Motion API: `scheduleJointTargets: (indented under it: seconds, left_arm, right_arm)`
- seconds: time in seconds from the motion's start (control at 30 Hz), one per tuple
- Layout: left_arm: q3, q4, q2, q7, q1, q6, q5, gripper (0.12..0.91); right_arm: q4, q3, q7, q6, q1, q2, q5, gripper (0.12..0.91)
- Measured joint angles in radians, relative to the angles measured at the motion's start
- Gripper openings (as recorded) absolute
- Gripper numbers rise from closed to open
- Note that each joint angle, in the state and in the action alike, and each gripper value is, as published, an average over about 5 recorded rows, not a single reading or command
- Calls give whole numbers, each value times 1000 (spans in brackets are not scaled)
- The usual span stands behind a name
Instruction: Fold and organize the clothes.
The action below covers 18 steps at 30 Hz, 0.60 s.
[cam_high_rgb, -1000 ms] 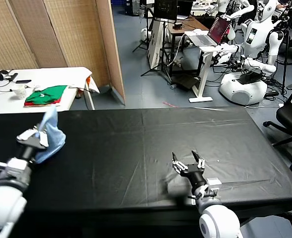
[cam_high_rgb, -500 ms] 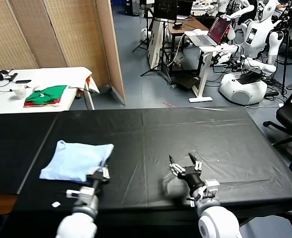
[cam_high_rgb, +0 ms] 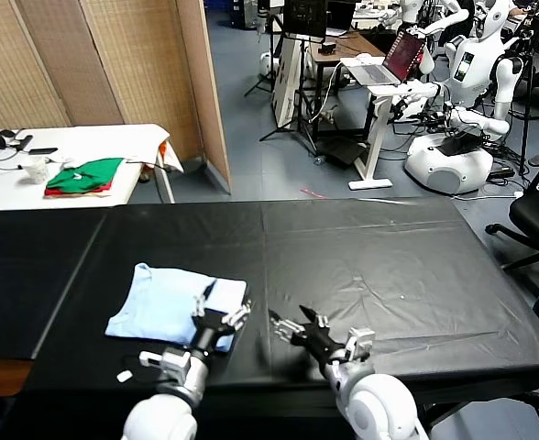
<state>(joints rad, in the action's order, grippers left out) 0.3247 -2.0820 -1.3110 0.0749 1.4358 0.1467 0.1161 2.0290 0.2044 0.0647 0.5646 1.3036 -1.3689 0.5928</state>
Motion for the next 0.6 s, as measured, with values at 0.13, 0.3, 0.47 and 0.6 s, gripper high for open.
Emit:
scheduleJointTargets:
  seconds: [0.13, 0.3, 0.47, 0.6]
  left_arm:
    - [55, -13, 40, 11, 10, -15, -3, 905]
    - [111, -28, 63, 16, 32, -21, -11, 907]
    - [143, -37, 68, 23, 49, -23, -18, 907]
    - [161, -37, 69, 30, 58, -30, -20, 907]
  right_arm:
    - [-45, -59, -1, 0, -36, -23, 1, 907]
    - [-116, -118, -1, -2, -77, -57, 7, 903]
    - [-180, -144, -2, -7, -104, -88, 7, 825]
    - [-199, -144, -7, -11, -104, -94, -1, 657]
